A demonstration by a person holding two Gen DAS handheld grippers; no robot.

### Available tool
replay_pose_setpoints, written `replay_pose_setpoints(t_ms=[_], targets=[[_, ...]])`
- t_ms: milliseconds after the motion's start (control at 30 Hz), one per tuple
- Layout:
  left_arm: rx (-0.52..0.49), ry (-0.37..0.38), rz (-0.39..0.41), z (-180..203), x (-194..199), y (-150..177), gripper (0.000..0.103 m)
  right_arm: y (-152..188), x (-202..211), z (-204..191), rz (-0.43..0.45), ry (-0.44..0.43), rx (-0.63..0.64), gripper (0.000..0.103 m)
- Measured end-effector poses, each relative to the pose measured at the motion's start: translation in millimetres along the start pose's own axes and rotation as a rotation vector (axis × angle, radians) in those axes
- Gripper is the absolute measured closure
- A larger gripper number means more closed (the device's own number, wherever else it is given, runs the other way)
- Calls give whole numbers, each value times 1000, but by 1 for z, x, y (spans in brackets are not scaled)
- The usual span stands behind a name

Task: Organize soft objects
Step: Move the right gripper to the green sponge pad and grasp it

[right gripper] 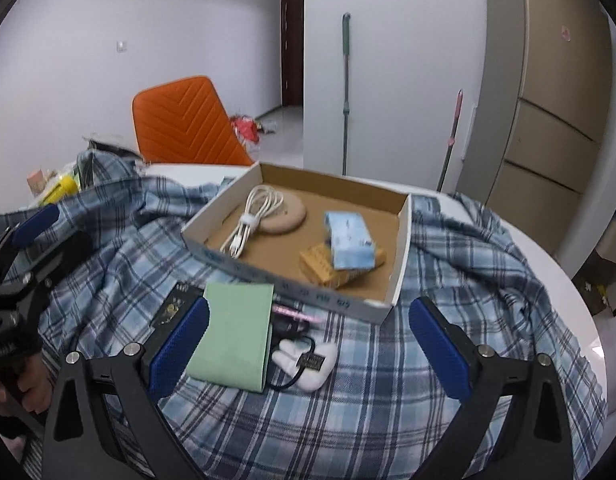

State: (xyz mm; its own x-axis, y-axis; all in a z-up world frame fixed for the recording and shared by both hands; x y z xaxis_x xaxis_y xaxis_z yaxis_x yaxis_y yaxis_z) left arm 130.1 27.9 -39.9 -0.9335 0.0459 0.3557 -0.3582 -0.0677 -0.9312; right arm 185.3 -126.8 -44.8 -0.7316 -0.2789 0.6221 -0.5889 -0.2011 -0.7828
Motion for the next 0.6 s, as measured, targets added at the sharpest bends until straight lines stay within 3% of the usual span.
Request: replay_pose_setpoints(t_ms=[133,200,400,600], targets=[[23,-10,-13,-6,-6,5,0,9,-11,-7,-53,-7,13,4],[25,-16,-20,-7,-8,6,0,14,-20,-14,-100,-23,21,9],[28,-13,-16,-8,-6,6,0,35,-46,-35,-249,-56,58,10],[31,-27,-17,-9,-6,6,0,46,-63,-51,-293,-51,86,10]])
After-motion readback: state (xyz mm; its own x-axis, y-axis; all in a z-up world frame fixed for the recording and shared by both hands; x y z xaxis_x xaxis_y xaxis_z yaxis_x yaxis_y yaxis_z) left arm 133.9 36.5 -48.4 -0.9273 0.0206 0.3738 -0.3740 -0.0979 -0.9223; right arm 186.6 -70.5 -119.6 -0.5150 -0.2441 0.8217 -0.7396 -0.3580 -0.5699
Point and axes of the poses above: each gripper's, at about its wrist camera, not at the fingertips, and x roughly against the way its jaws point, z to its right, y to its underside, the point moved 6 cm from there along -x, roughly the way its jaws point, and after that the axes turned 1 degree about z, right-handed, at the moved point
